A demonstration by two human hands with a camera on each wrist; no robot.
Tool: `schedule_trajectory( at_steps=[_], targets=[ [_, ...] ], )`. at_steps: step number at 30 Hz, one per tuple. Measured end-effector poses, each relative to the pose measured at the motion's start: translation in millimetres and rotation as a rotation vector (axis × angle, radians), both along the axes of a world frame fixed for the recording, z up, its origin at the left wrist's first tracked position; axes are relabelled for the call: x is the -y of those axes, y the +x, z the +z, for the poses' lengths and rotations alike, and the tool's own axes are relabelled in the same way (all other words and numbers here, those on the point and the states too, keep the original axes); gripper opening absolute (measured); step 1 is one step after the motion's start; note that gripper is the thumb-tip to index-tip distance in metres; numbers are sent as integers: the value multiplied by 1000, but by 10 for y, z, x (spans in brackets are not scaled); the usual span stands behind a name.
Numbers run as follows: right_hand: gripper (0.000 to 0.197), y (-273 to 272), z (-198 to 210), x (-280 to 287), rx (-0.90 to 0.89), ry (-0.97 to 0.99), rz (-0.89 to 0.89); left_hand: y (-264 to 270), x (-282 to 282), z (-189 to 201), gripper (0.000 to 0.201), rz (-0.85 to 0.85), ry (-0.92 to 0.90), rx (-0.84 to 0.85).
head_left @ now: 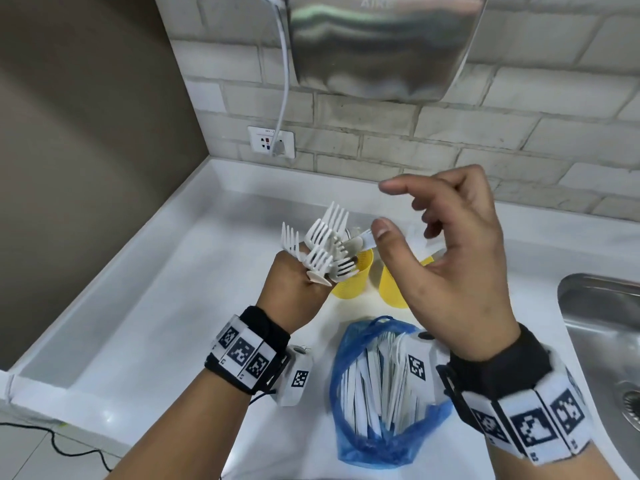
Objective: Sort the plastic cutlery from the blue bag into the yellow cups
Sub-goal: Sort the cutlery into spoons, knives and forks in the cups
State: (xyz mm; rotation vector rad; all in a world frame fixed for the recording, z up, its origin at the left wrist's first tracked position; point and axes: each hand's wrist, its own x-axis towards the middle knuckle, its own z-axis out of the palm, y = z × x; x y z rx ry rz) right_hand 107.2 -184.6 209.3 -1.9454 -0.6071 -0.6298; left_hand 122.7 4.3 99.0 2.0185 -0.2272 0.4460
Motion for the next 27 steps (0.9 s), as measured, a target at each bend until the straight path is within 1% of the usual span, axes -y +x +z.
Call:
schedule_trajectory(
  at_steps=[1, 3, 5, 6, 7, 9, 11, 14, 16, 17, 19, 21, 22, 24, 26, 27],
  targets=[
    [29, 17, 29, -6, 9, -54, 3, 9, 8, -19, 16, 7, 34, 14],
    [23, 55, 49, -12, -3, -172, 24, -4, 52, -4, 15, 13, 53, 22],
    [18, 89, 33, -23, -54, -281, 58, -14, 82, 12, 12, 9, 60, -33],
    [16, 104, 20, -29, -77, -305, 76, -19, 76, 6, 10, 9, 78, -40],
    [13, 115, 6, -36, -96, -297, 87, -18, 65, -7, 7, 4, 90, -6],
    [7, 136, -8, -42, -117, -218, 96, -22, 53, -29, 14, 4, 104, 37],
    [5, 148, 5, -34, -131, -115, 105, 7, 33, -87, 9, 19, 86, -19],
    [10, 166, 63, -15, -126, 1, 113, 22, 23, -141, 9, 10, 67, -68],
    [12, 190, 113, -12, -63, 104, 86, 18, 32, -145, 11, -5, 20, -98],
    [12, 204, 147, -15, -23, 197, 69, 16, 36, -141, 10, -5, 8, -110],
    [12, 218, 233, -5, 12, 480, 67, 13, 37, -140, 6, 3, 23, -125],
    [10, 206, 328, 17, -25, 734, 105, 9, 33, -143, 7, 12, 25, -139],
    [10, 212, 362, 30, -50, 789, 105, 6, 33, -141, 9, 18, 23, -141],
    [12, 255, 372, 60, -54, 780, 77, -4, 30, -134, 8, 23, 24, -132],
    [13, 339, 293, 84, -10, 705, 78, -15, 32, -103, 3, 18, 21, -126],
    [14, 376, 233, 90, -24, 655, 93, -23, 33, -78, 3, 9, -6, -133]
  ],
)
